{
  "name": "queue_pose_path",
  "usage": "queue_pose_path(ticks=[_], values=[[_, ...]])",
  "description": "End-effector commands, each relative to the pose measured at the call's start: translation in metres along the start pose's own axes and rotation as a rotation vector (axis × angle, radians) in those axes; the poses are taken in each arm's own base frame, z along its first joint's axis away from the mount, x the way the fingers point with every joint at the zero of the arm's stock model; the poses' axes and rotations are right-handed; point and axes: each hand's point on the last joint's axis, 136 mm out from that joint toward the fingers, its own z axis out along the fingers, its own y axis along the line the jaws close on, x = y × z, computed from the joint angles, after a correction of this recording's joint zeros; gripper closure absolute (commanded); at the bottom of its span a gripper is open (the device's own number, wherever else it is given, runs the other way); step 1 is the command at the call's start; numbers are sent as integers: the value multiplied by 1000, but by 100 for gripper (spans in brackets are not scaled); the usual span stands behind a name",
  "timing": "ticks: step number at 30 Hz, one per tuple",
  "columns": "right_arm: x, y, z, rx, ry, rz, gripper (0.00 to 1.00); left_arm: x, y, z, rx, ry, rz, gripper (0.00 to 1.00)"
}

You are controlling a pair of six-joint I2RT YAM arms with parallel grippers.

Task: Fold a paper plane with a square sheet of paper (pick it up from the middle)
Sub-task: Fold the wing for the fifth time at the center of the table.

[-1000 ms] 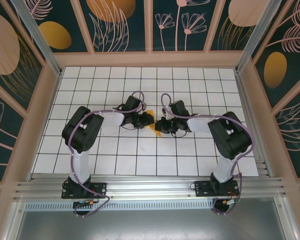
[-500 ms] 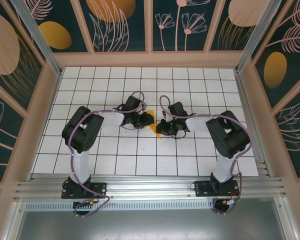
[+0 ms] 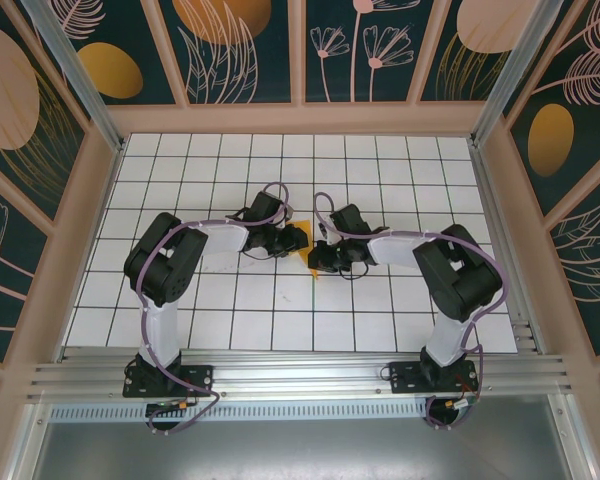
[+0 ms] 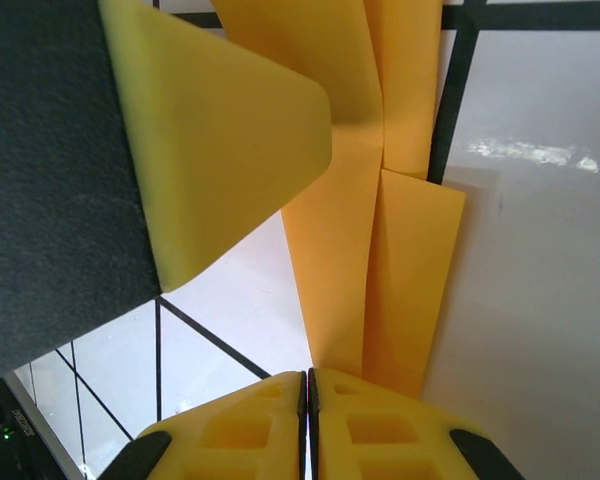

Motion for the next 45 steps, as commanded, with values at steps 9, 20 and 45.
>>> queue_pose_path(ticks=[9,20,45], values=[[-3,1,-14,68,-27,-17,89,3,67,13,-218,-23,-33,71],[-6,17,-3,-3,-8,-24,87,3,67,13,-217,-24,-32,71],[31,-23,12,97,102,51,88,3,71,13,-232,-27,-37,71]])
